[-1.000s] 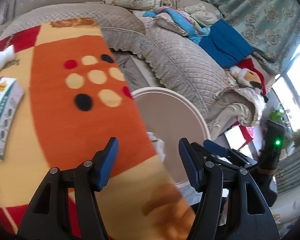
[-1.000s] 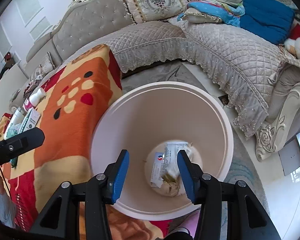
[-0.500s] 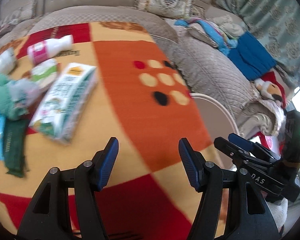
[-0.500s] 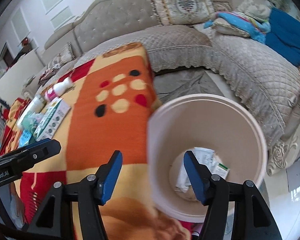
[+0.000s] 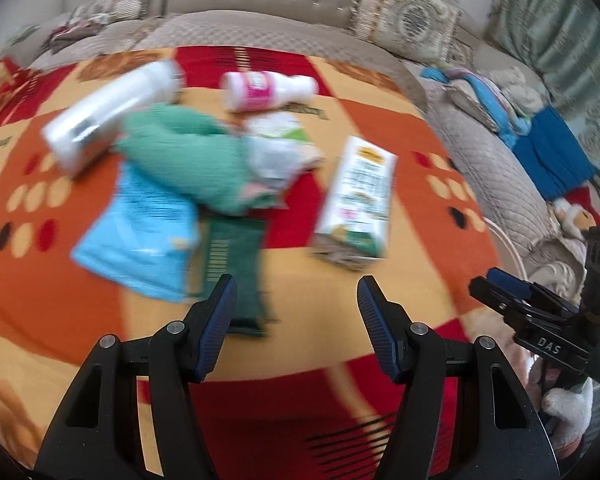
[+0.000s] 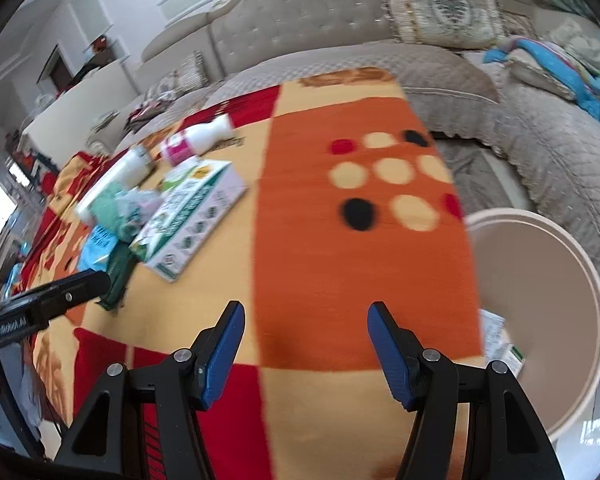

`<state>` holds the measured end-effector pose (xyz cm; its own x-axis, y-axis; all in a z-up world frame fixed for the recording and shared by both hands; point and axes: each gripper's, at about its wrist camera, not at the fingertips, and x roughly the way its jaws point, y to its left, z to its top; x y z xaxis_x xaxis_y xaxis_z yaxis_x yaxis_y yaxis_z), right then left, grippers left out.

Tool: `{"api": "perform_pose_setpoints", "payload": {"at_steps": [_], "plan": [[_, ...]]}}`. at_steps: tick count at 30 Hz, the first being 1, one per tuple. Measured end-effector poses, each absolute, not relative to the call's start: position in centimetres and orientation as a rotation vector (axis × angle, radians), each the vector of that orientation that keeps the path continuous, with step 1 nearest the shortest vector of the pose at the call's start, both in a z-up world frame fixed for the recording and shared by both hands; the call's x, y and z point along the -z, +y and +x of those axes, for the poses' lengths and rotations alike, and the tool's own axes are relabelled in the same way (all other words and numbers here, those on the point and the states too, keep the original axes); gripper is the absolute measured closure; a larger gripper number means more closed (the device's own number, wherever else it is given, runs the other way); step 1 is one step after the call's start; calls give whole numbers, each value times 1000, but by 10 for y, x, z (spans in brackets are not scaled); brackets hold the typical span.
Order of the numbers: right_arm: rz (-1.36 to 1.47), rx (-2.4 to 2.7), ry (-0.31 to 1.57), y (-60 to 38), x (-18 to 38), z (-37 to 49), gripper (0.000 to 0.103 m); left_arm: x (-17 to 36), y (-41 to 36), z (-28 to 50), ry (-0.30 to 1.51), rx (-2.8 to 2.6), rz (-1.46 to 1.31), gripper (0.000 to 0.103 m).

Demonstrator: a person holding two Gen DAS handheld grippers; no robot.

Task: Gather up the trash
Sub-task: 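Move both grippers back over the items on the blanket, then grasp the blue snack bag with the left gripper while the right grasps the milk carton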

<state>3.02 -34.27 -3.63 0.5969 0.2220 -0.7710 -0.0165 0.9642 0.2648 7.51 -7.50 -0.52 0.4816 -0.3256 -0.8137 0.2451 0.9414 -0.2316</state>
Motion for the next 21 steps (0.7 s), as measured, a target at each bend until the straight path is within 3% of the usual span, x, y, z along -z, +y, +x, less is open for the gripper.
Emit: {"api": "perform_pose_setpoints", "payload": {"at_steps": [10,21], "plan": [[242,-231,951,-291,36,59,41,11,12,116,1006,262,-171,37],[269,-184,950,-251,25,118,36,27,17,145,1043,284,-158,37]]}}
